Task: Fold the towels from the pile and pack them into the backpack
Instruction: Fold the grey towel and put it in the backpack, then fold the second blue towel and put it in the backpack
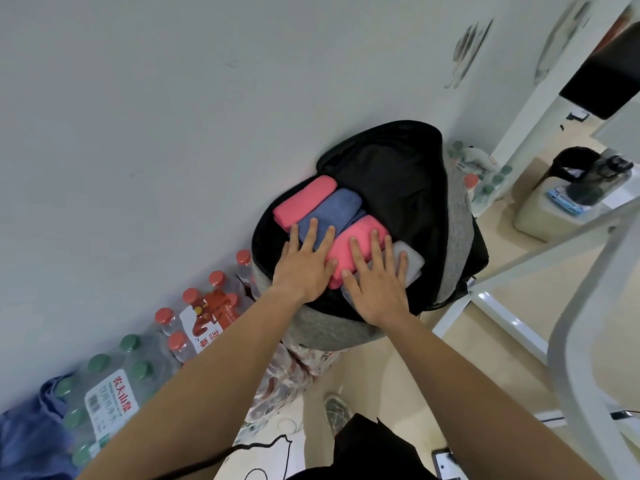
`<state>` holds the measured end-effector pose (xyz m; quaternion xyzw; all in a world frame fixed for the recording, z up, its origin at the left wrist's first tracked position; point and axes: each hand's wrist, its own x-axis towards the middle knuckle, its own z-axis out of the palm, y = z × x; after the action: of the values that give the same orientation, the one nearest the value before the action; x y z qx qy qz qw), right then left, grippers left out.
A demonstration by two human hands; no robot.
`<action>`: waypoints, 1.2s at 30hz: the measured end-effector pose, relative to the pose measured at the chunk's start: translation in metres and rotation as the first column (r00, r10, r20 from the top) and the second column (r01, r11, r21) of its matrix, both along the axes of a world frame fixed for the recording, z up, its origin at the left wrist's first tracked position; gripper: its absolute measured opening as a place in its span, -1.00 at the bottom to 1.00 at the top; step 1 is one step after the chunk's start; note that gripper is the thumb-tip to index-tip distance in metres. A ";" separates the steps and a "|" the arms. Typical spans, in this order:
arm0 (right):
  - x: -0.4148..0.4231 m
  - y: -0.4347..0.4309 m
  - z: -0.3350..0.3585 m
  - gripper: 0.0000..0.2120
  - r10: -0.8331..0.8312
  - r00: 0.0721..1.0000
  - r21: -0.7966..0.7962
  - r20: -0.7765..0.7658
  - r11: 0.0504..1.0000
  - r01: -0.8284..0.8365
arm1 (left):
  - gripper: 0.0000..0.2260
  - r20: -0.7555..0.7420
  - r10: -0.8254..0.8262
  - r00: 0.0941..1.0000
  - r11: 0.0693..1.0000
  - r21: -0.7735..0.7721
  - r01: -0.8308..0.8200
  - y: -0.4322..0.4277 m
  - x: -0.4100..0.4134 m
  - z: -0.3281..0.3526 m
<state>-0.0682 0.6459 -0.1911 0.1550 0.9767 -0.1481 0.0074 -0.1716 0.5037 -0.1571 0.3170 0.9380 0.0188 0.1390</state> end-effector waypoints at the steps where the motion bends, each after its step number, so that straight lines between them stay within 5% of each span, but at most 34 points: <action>1: -0.003 0.002 -0.001 -0.39 0.005 1.000 -0.008 0.004 1.000 -0.005 | -0.43 0.002 -0.008 1.000 1.000 -0.005 0.008 0.002 -0.003 -0.005; 12: -0.020 0.016 0.007 -0.39 0.019 0.994 -0.051 0.107 0.999 -0.014 | -0.44 0.076 -0.001 0.997 1.000 -0.022 0.003 0.019 -0.020 -0.008; 20: -0.012 -0.010 0.062 -0.39 0.052 0.996 0.019 0.073 0.998 -0.053 | -0.47 -0.071 0.090 0.993 0.968 0.243 -0.070 -0.019 0.007 0.045; 28: -0.029 -0.124 0.110 -0.42 0.299 0.954 0.028 -0.009 0.954 -0.298 | -0.57 -0.025 0.355 0.935 0.896 0.295 -0.332 -0.158 0.043 0.091; 36: -0.026 -0.311 0.123 -0.47 0.654 0.755 0.021 0.046 0.755 -0.656 | -0.55 0.039 0.674 0.738 0.711 0.241 -0.661 -0.355 0.117 0.081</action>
<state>-0.0938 0.3351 -0.0685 -0.1936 0.9714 -0.1160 0.0735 -0.0548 0.1488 -0.0758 -0.0284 0.9829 0.1720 0.0594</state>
